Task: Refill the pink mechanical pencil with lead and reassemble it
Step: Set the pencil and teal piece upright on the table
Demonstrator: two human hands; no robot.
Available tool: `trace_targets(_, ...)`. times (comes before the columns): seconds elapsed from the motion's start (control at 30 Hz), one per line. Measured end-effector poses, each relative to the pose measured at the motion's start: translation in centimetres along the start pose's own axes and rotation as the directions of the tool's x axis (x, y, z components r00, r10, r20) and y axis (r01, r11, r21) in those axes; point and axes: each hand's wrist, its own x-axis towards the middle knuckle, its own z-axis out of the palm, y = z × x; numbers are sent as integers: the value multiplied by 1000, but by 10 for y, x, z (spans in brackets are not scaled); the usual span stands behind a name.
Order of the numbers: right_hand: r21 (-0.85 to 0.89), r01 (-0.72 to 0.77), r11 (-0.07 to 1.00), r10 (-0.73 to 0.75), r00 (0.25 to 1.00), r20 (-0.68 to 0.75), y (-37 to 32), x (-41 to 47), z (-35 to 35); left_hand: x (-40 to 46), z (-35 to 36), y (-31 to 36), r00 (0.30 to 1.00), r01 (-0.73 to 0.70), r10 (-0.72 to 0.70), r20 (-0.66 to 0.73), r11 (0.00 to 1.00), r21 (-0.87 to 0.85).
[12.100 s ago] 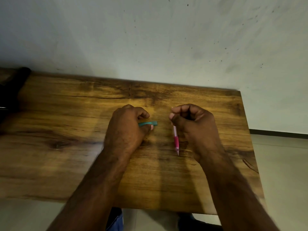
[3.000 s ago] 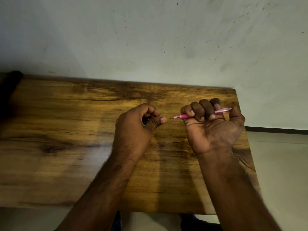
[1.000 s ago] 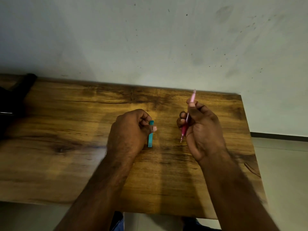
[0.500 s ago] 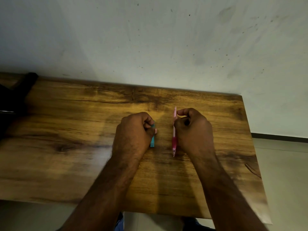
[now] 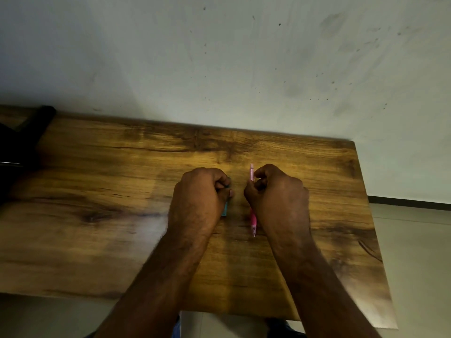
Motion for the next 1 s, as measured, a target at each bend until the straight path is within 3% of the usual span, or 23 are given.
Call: trace_targets(1.0, 46, -80, 996, 80, 997, 12, 9, 5, -4, 1, 2, -1, 999, -27, 27, -28, 1000, 1)
